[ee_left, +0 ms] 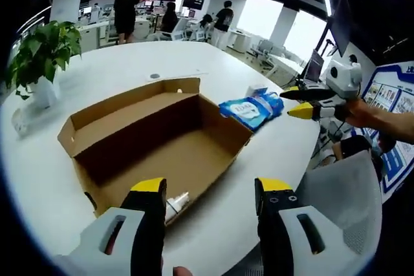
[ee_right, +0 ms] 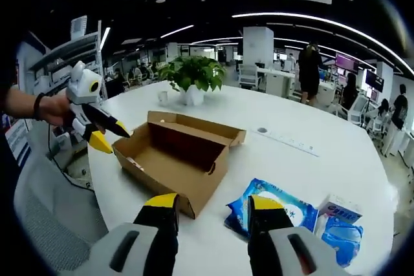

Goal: Operate the shoe box by opening the lid, removing the specified soft item, and placing it in the target area until the item is outside and the box remains undamaged.

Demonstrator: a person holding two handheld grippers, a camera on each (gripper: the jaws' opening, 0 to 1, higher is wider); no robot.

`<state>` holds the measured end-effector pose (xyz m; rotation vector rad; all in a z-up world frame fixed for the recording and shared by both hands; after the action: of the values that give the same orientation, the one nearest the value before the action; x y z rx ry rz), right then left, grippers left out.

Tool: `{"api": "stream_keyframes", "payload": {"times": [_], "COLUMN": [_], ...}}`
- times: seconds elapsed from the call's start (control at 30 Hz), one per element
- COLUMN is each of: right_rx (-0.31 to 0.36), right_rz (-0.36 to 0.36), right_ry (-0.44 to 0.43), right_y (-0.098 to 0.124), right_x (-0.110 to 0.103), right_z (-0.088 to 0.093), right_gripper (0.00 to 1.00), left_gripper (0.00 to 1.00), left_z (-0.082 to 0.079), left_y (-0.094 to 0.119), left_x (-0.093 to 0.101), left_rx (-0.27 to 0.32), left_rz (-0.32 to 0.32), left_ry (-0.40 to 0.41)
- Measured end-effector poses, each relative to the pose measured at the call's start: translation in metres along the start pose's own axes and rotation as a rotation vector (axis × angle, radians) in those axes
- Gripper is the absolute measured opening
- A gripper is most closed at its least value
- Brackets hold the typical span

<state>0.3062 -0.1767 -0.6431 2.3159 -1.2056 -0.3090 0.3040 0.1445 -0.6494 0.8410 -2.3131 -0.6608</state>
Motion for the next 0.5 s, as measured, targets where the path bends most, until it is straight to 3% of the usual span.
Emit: {"api": "stream_keyframes", "payload": {"times": [0.5], "right_rx": [0.031], "right_rz": [-0.020], "right_ry": [-0.040], "right_y": [0.003], "right_x": [-0.028], "right_z": [0.002], "right_gripper": [0.42], "left_gripper": [0.56], "left_z": [-0.008], "left_y": [0.007], "left_x": [-0.022], "left_rx": [-0.010], "left_rz": [-0.023], "left_ry": [-0.022]}}
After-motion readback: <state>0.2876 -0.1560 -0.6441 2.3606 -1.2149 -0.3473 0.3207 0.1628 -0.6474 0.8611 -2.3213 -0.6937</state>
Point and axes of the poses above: the point that each gripper's makers call its tool centre point, and the gripper's own axes: y roughly backward along the fingers, x roughly to its right, z roughly out of its underside, the point moved 10 cm from there along y, roughly backward along the fingers, and after that the axes turned 6 degrees about z, right-handed, at the moved point
